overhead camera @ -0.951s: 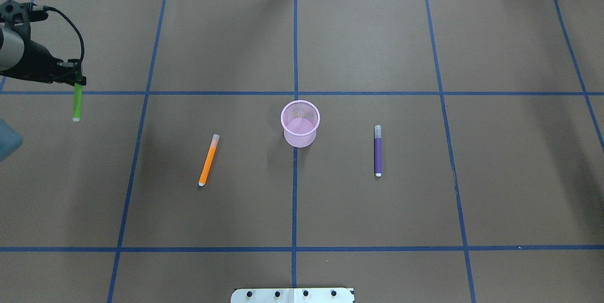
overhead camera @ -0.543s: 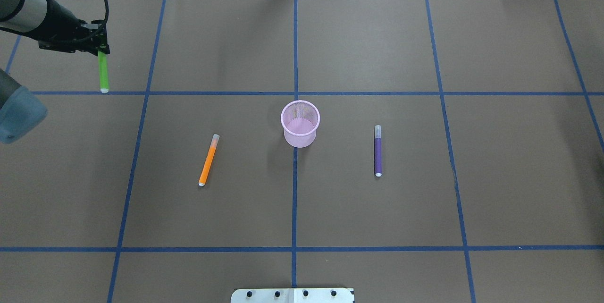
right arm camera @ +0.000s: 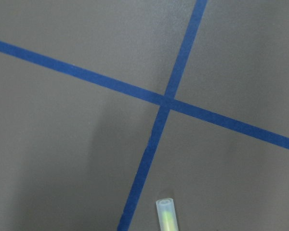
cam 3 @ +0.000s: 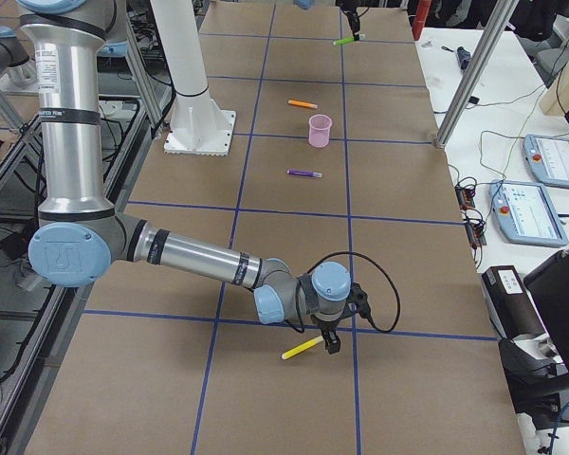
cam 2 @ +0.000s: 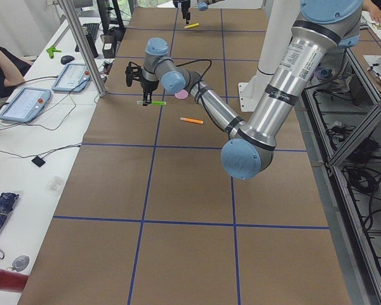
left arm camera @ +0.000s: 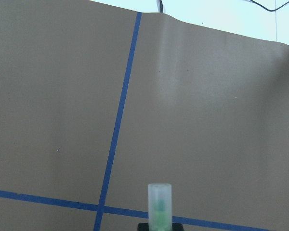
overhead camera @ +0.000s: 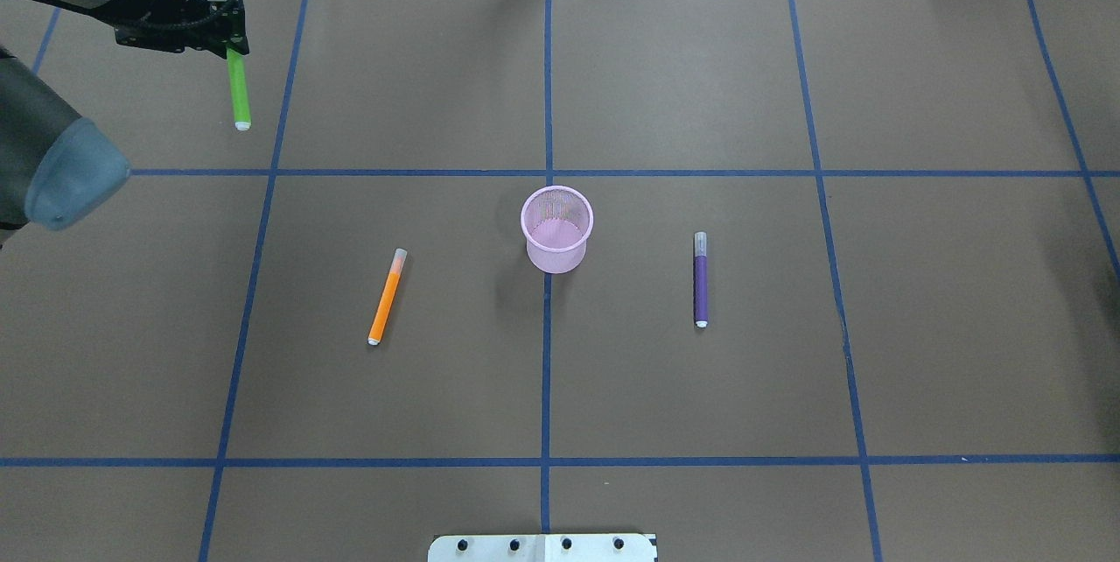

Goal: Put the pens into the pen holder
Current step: 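Lift the green marker with the left gripper and carry it farther away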

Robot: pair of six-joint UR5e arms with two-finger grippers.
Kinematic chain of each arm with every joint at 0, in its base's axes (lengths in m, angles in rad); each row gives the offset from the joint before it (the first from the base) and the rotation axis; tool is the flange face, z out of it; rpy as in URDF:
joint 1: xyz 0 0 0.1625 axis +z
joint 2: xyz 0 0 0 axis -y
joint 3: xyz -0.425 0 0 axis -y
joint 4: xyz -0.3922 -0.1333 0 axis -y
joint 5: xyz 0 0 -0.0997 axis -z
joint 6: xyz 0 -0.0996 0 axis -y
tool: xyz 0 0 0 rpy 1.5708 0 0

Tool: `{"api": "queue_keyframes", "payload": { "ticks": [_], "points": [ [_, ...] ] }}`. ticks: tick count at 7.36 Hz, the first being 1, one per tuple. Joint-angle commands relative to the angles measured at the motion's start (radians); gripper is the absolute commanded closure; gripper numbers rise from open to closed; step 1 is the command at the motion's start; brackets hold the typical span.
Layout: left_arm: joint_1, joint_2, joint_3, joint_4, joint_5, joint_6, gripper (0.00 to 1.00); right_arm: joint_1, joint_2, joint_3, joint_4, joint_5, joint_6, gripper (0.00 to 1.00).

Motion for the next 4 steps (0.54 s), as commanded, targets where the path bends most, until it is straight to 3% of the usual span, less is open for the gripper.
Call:
{"api": "queue_keyframes", "payload": {
  "ticks": [1,2,4],
  "points": [
    [0.024,-0.099,0.004,0.100,0.050,-0.017,1.00,-0.012,0.017,-0.054,0.000,-0.004,-0.077,0.02],
    [0.035,-0.120,0.002,0.128,0.066,-0.017,1.00,-0.012,0.031,-0.056,-0.003,0.001,-0.079,0.06],
    [0.040,-0.123,0.004,0.129,0.067,-0.018,1.00,-0.020,0.033,-0.065,-0.007,0.001,-0.079,0.26]
  ]
}}
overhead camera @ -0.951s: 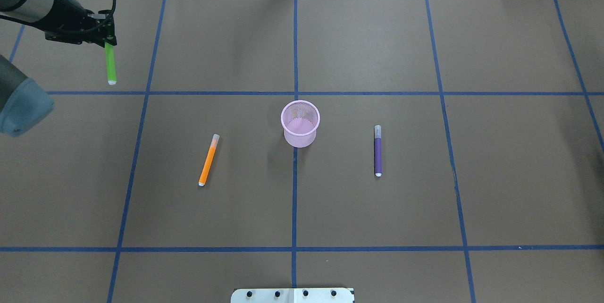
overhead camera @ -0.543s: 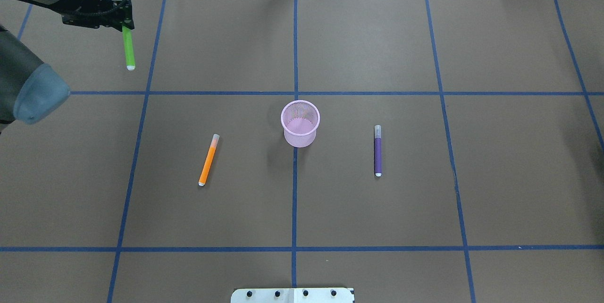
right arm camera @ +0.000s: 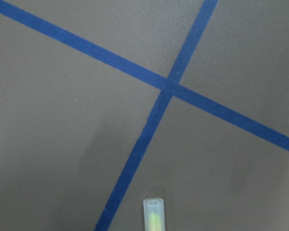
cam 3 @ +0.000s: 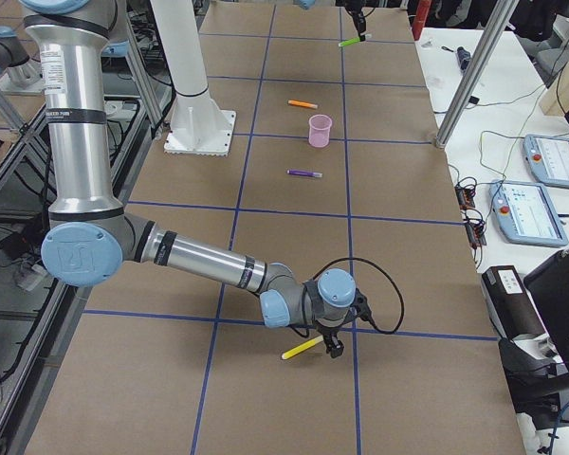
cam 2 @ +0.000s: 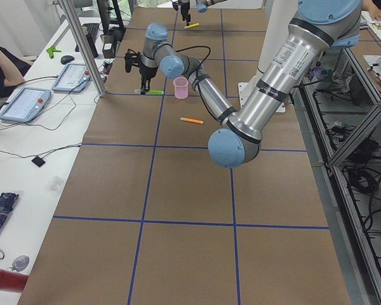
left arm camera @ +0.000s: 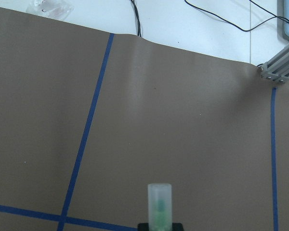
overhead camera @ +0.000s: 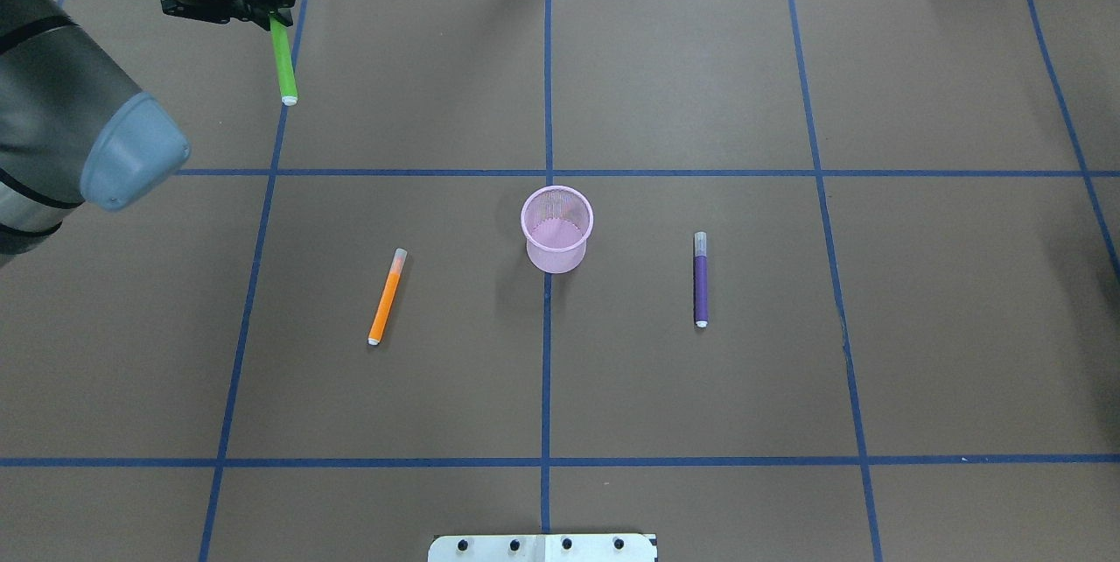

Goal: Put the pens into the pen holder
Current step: 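Lift the green marker with the left gripper and carry it farther away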

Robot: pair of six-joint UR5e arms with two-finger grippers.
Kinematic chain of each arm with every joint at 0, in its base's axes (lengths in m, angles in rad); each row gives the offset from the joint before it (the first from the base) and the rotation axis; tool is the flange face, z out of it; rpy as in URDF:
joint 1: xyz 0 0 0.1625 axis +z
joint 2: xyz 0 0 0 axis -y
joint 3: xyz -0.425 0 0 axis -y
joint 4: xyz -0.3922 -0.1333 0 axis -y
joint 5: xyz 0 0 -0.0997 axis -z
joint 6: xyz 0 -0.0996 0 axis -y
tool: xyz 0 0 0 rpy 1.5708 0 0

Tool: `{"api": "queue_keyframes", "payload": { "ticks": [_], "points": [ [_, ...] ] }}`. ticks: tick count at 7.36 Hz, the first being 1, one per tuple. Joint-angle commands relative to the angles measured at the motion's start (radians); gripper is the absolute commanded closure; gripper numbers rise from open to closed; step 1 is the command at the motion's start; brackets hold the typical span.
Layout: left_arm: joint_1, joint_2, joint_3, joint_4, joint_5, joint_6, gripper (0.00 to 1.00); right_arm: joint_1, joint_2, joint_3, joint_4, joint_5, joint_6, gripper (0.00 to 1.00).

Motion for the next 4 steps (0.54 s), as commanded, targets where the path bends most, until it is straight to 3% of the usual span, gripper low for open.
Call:
{"api": "queue_keyframes", "payload": {
  "ticks": [1,4],
  "points": [
    [0.005,-0.010,0.001,0.007,0.005,-0.001,1.00,-0.005,0.001,-0.014,-0.001,0.001,-0.004,0.33],
    [0.070,-0.027,0.002,0.007,0.104,-0.045,1.00,-0.007,0.001,-0.027,-0.001,0.001,-0.006,0.37]
  ]
}}
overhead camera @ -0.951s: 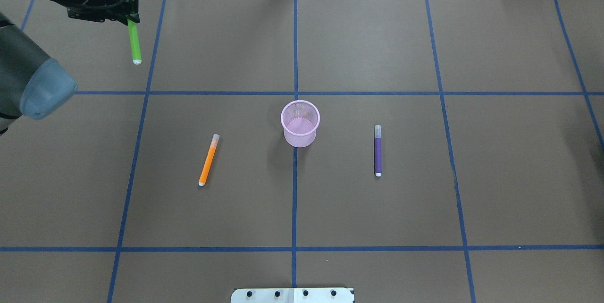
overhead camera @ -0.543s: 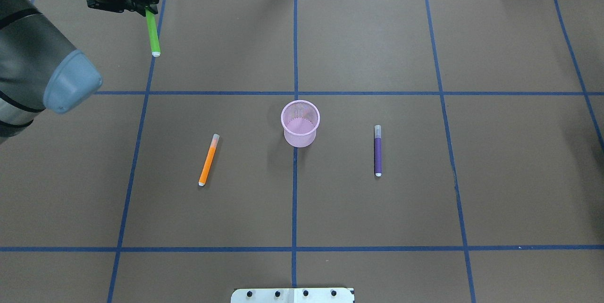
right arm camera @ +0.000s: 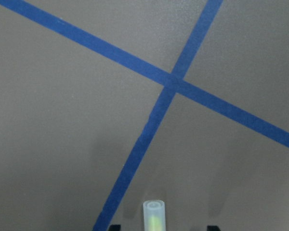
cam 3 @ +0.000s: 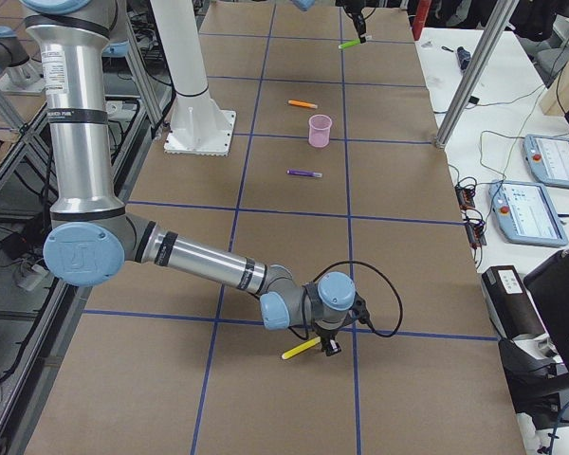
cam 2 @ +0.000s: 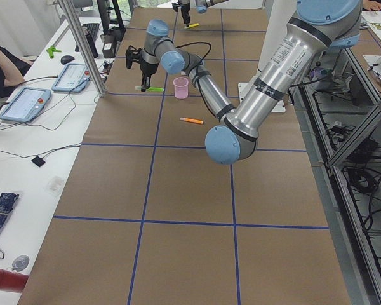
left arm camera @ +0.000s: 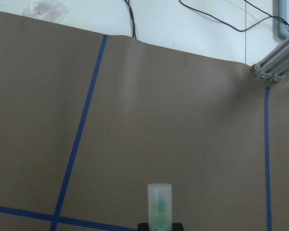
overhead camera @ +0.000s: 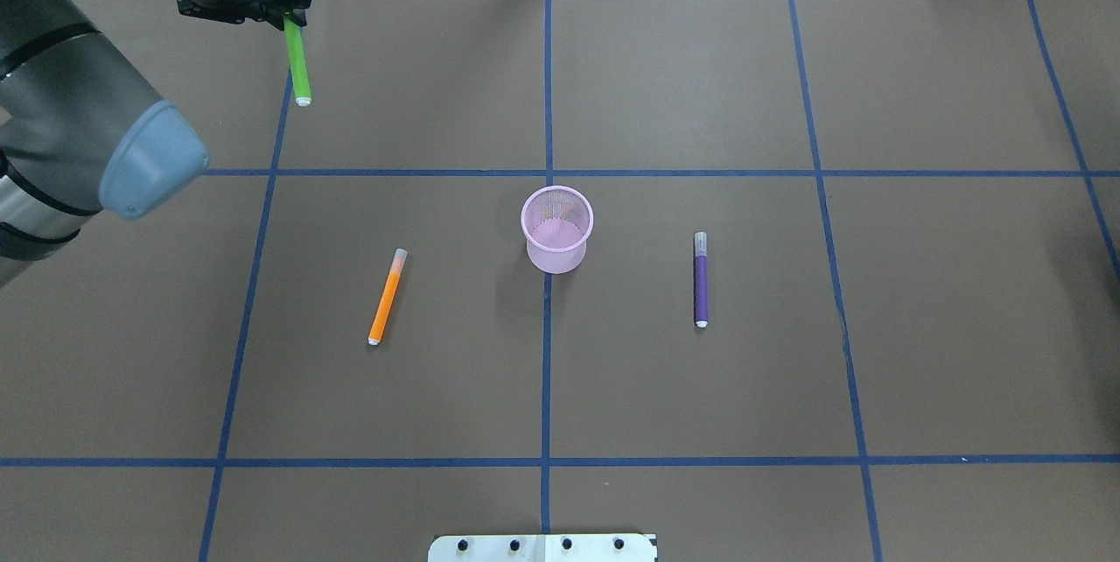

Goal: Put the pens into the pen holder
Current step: 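Lift the green marker with the left gripper and carry it farther away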

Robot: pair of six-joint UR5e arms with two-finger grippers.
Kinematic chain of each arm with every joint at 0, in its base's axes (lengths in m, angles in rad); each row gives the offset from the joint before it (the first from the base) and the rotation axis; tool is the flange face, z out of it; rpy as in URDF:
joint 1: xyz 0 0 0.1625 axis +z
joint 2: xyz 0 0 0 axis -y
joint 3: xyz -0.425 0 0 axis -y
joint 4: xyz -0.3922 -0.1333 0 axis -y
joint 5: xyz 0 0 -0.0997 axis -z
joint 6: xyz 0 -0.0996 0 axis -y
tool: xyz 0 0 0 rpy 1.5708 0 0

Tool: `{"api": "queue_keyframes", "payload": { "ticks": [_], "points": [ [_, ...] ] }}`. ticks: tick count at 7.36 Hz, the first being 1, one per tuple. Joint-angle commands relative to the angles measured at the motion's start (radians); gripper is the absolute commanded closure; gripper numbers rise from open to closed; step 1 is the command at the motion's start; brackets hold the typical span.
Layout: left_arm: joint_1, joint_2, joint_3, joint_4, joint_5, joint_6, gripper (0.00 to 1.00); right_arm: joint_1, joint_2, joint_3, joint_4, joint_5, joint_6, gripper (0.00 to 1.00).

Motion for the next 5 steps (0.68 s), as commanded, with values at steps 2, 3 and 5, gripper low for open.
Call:
{"api": "queue_keyframes", "payload": {
  "ticks": [2,3,5],
  "points": [
    [0.052,-0.021,0.005,0.000,0.051,-0.046,1.00,-0.001,0.000,-0.007,0.000,0.004,0.000,0.42],
    [0.052,-0.021,0.005,0.000,0.051,-0.046,1.00,-0.002,0.000,-0.007,0.000,0.004,0.000,0.46],
    [0.053,-0.021,0.008,0.000,0.051,-0.046,1.00,-0.010,0.000,-0.005,0.000,0.004,0.000,0.46]
  ]
}}
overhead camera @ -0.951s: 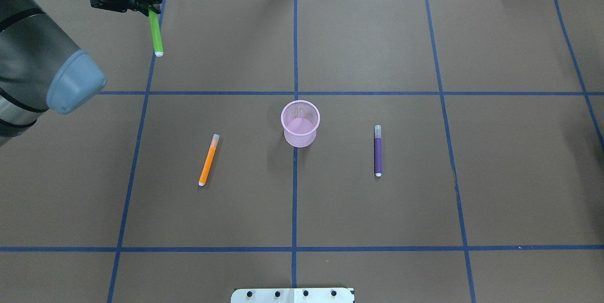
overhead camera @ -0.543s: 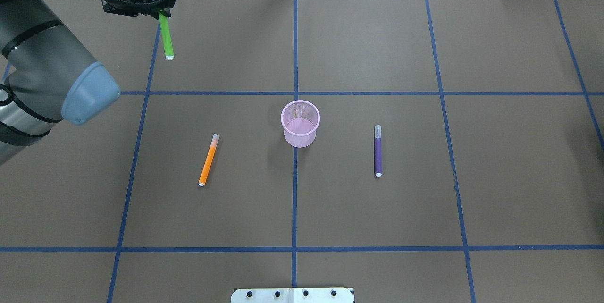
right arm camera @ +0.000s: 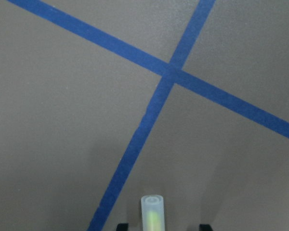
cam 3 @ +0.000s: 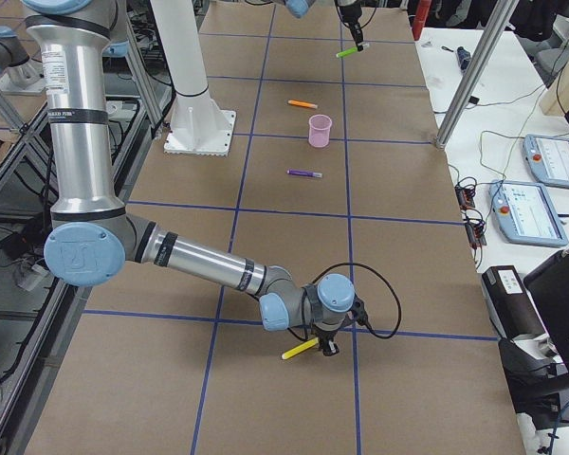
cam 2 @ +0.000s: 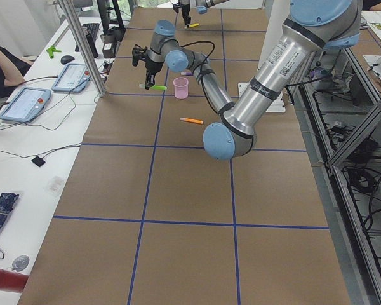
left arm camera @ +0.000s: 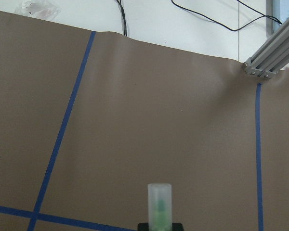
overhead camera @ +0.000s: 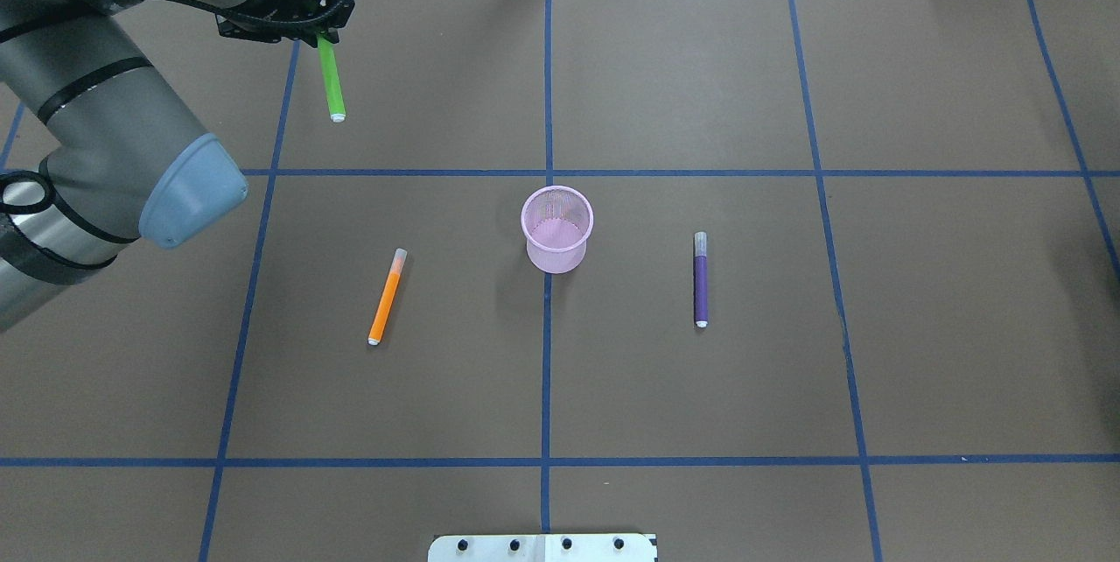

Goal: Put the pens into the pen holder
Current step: 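Swing the left gripper with the green marker over the pink cup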

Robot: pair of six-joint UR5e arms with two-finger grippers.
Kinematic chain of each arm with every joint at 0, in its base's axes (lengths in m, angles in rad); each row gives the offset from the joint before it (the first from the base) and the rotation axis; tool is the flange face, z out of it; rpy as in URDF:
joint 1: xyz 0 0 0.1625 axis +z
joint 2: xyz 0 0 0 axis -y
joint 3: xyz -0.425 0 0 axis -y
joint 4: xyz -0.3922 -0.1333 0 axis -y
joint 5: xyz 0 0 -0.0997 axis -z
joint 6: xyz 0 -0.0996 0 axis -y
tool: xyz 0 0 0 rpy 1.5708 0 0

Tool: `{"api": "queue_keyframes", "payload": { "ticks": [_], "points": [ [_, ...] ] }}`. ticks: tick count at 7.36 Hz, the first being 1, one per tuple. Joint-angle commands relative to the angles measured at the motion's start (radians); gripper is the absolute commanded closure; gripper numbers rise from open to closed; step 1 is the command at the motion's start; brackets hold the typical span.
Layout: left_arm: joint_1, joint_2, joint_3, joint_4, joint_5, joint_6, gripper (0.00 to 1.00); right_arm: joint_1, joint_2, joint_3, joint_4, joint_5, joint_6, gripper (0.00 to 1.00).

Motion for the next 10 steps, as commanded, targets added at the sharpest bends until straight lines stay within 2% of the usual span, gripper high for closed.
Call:
{"api": "queue_keyframes", "payload": {
  "ticks": [1,5,6,7,10],
  "points": [
    [0.002,0.000,0.002,0.000,0.000,0.000,1.00,-0.006,0.000,-0.001,0.000,-0.001,0.000,0.46],
    [0.002,0.001,0.003,0.000,0.000,0.001,1.00,-0.017,0.000,-0.002,0.000,-0.006,-0.001,0.61],
    [0.002,0.001,0.003,0.000,0.000,0.001,1.00,-0.017,0.000,-0.002,0.000,-0.006,-0.002,0.74],
    [0.002,0.001,0.003,0.000,0.000,0.001,1.00,-0.017,-0.002,-0.004,0.002,-0.011,-0.003,0.97],
    [0.006,-0.003,0.012,-0.002,0.002,-0.002,1.00,-0.017,-0.002,0.005,0.003,0.000,-0.058,1.00]
  ]
}}
